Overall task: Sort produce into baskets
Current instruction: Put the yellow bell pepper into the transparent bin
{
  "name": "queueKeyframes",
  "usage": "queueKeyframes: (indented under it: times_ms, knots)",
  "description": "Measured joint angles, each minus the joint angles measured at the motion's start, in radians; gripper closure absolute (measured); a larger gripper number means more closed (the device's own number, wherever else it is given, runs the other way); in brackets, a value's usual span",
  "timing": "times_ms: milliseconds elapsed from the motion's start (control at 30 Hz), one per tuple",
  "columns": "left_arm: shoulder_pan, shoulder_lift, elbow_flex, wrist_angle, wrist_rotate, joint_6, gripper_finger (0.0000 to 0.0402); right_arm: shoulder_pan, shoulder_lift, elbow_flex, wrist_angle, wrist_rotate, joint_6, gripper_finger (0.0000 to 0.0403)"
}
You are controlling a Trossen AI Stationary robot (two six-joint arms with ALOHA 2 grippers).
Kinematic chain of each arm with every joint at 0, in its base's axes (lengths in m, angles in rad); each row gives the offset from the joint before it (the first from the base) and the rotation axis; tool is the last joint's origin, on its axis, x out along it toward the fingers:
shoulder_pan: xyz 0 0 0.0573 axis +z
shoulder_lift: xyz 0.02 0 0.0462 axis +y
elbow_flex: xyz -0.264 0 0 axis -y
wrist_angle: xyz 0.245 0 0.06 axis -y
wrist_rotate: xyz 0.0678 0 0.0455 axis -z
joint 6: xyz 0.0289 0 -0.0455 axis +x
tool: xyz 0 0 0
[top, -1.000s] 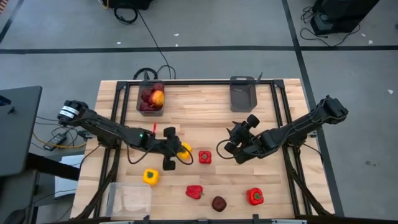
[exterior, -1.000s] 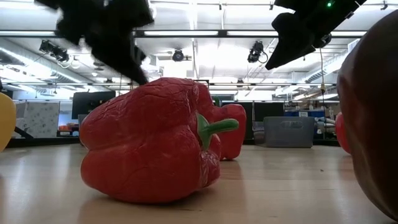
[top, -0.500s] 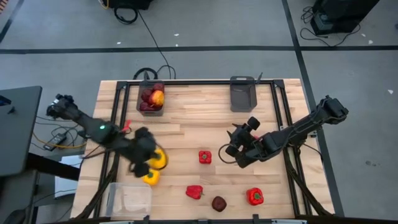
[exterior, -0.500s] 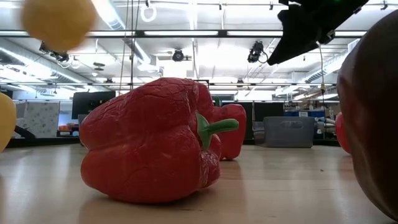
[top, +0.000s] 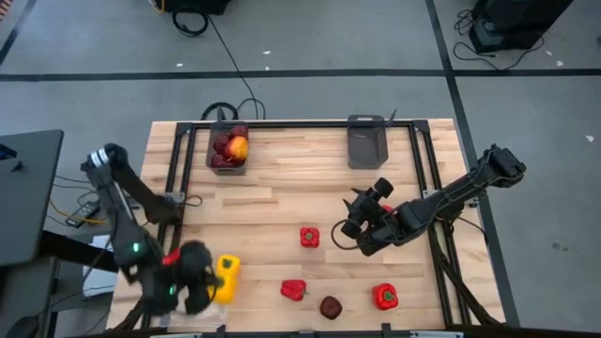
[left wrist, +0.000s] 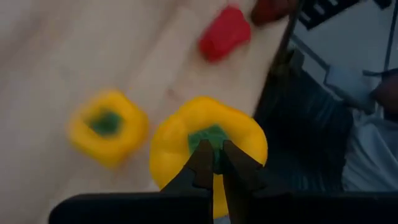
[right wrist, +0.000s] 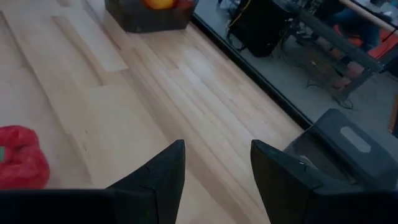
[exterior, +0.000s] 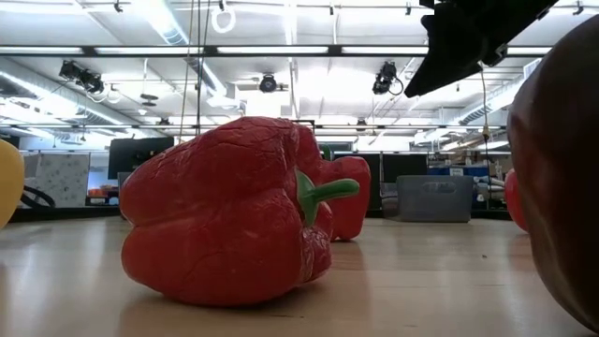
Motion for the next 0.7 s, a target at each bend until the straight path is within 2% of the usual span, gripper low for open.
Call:
queueKeyframes:
  times_ms: [233,467,700]
  knots:
    - [-0.119,0.176,0.033,0.091,0.035,-0.225,0.0386,-0.061,-0.012,0.000,0.061,0.028,-0.094,0.0210]
    - [-0.179,0.268,0.083,-0.043,0.045,-0.410,0.0386,-0.123,-0.013,0.000,0.142,0.023,-0.223,0.0210]
    - [-0.164,0.265,0.184,-0.209,0.036,-0.416,0.0386,-0.148,-0.013,0.000,0.141,0.023,-0.261,0.0210]
